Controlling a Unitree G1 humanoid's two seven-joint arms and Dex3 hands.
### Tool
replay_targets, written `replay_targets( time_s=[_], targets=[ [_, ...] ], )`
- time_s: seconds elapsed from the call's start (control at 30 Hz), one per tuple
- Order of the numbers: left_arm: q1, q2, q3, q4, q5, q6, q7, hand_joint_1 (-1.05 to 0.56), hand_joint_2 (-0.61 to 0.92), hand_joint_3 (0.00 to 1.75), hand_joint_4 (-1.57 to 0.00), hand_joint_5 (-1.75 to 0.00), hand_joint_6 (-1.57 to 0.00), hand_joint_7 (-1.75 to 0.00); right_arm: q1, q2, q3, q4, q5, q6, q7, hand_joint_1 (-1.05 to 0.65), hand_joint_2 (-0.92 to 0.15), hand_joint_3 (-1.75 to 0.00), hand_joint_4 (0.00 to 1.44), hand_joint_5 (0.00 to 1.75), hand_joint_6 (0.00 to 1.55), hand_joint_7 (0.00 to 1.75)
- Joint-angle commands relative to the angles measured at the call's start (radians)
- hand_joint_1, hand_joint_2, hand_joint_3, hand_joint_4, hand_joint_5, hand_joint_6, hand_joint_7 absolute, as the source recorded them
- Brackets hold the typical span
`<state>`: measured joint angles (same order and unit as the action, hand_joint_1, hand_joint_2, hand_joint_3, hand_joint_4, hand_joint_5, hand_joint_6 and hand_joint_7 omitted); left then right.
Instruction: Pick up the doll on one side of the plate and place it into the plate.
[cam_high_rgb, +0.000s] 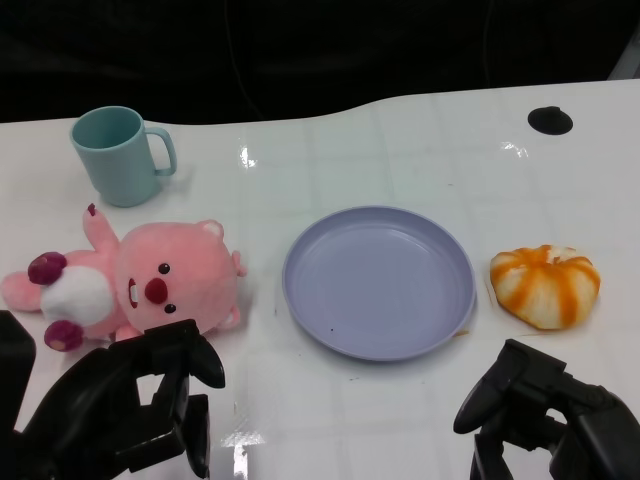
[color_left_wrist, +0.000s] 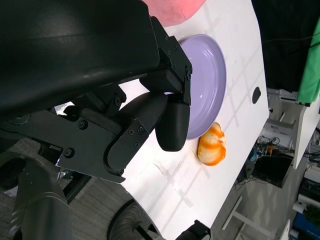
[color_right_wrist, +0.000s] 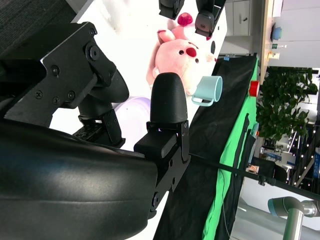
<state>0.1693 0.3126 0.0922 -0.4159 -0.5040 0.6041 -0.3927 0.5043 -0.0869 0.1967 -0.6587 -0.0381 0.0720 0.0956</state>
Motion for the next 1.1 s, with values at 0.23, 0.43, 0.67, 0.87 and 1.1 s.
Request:
replay_targets(
  time_s=[0.23,0.43,0.67,0.87,1.1],
  targets=[
    [-0.009,0.022,0.006,0.004,0.011,-0.012,-0.010,-0.08,0.45,1.39,-0.90,-1.75,-0.74,-1.69,-0.002,0.000,0.002,-0.008,0.000,0.000,-0.004,0.09,-0.42,-1.36,0.71,1.75,0.61,1.53],
    [-0.008,0.021,0.007,0.006,0.008,-0.014,-0.015,-0.08,0.45,1.40,-0.90,-1.75,-0.75,-1.70,0.000,0.001,0.003,-0.011,-0.001,0.003,-0.006,0.09,-0.43,-1.36,0.71,1.75,0.61,1.53],
    [-0.009,0.021,0.010,0.004,0.002,-0.005,-0.014,-0.08,0.45,1.40,-0.90,-1.75,-0.74,-1.71,0.000,-0.001,0.004,-0.012,-0.002,0.006,-0.004,0.09,-0.42,-1.37,0.71,1.75,0.61,1.53],
    [-0.009,0.019,0.011,-0.002,0.002,-0.002,-0.008,-0.08,0.44,1.40,-0.90,-1.75,-0.74,-1.70,-0.001,0.000,0.005,-0.010,0.000,0.004,-0.003,0.09,-0.42,-1.37,0.71,1.75,0.61,1.53],
    [-0.002,-0.008,0.022,-0.008,-0.015,-0.013,0.000,-0.07,0.47,1.33,-0.84,-1.75,-0.75,-1.58,0.001,0.000,0.003,-0.009,0.005,0.002,-0.002,0.10,-0.42,-1.38,0.71,1.75,0.62,1.53]
  ],
)
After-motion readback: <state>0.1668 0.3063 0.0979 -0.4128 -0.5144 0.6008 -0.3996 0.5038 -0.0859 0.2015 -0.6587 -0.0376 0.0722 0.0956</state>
